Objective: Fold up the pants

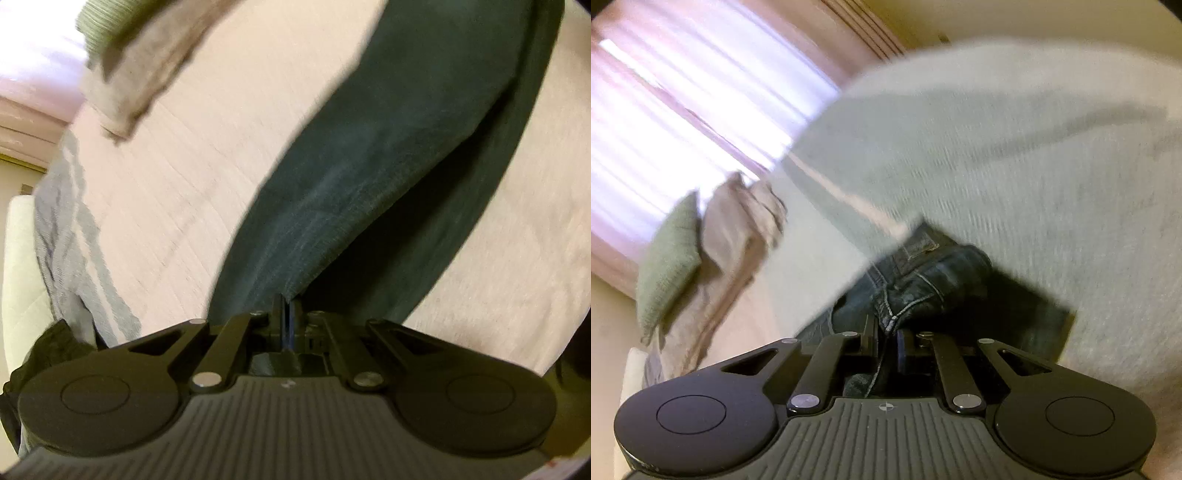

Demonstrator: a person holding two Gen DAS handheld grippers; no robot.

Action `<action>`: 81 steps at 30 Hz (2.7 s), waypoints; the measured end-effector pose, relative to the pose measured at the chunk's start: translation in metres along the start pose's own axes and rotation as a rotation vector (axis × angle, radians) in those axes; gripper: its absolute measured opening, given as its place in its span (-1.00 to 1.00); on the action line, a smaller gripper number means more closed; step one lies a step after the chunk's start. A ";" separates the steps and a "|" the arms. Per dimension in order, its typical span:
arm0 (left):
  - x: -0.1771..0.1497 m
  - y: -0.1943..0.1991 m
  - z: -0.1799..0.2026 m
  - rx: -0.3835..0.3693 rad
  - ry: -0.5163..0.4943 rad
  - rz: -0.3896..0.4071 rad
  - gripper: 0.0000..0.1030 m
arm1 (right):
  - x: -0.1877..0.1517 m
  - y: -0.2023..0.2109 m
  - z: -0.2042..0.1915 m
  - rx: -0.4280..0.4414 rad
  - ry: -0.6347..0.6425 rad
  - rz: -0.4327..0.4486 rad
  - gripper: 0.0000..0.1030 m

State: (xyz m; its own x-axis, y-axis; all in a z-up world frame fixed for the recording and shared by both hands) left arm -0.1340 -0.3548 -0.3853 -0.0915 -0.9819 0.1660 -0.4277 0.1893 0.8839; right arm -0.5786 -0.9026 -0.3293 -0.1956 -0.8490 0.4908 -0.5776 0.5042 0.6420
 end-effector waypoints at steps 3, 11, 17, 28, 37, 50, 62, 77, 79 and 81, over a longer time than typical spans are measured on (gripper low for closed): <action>-0.005 -0.005 0.018 -0.016 -0.014 -0.040 -1.00 | -0.021 -0.006 0.035 -0.077 -0.026 -0.034 -0.89; -0.021 -0.044 0.059 -0.044 -0.081 -0.136 -1.00 | -0.057 -0.026 0.078 -0.199 -0.073 -0.116 -0.56; -0.019 -0.031 0.048 0.004 -0.059 -0.090 -1.00 | -0.070 -0.010 0.055 -0.259 0.051 -0.152 -0.12; -0.054 -0.012 0.060 -0.016 -0.004 0.031 -0.92 | -0.171 -0.020 -0.063 -0.177 0.255 -0.293 -0.08; -0.150 -0.032 0.000 -0.197 0.203 0.029 -0.86 | -0.288 -0.030 -0.207 -0.095 0.451 -0.334 -0.07; -0.139 -0.112 -0.146 -0.468 0.872 0.226 -0.65 | -0.501 -0.084 -0.392 0.116 0.880 -0.506 0.27; -0.113 -0.101 -0.179 -0.451 0.878 0.334 -1.00 | -0.517 -0.095 -0.395 0.080 0.973 -0.509 0.31; -0.165 -0.038 -0.132 -0.402 0.638 0.282 -0.40 | -0.515 -0.085 -0.391 0.079 0.932 -0.518 0.32; -0.164 -0.022 -0.103 -0.364 0.462 0.319 -0.35 | -0.518 -0.086 -0.389 0.078 0.913 -0.529 0.32; -0.160 -0.018 -0.074 -0.339 0.308 0.325 -0.35 | -0.520 -0.086 -0.388 0.074 0.908 -0.534 0.32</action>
State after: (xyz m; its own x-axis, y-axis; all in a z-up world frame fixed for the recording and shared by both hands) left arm -0.0454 -0.2013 -0.3952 0.1182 -0.8409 0.5281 -0.1036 0.5185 0.8488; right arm -0.1198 -0.4432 -0.4114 0.7472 -0.5060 0.4309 -0.4664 0.0627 0.8824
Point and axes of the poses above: each gripper's, at about its wrist camera, not at the fingertips, and y roughly against the way its jaws point, z to its right, x to its top, the point moved 8 cm from there along -y, roughly the way its jaws point, and after that the axes turned 2 degrees about -x, right-handed, at the moved point
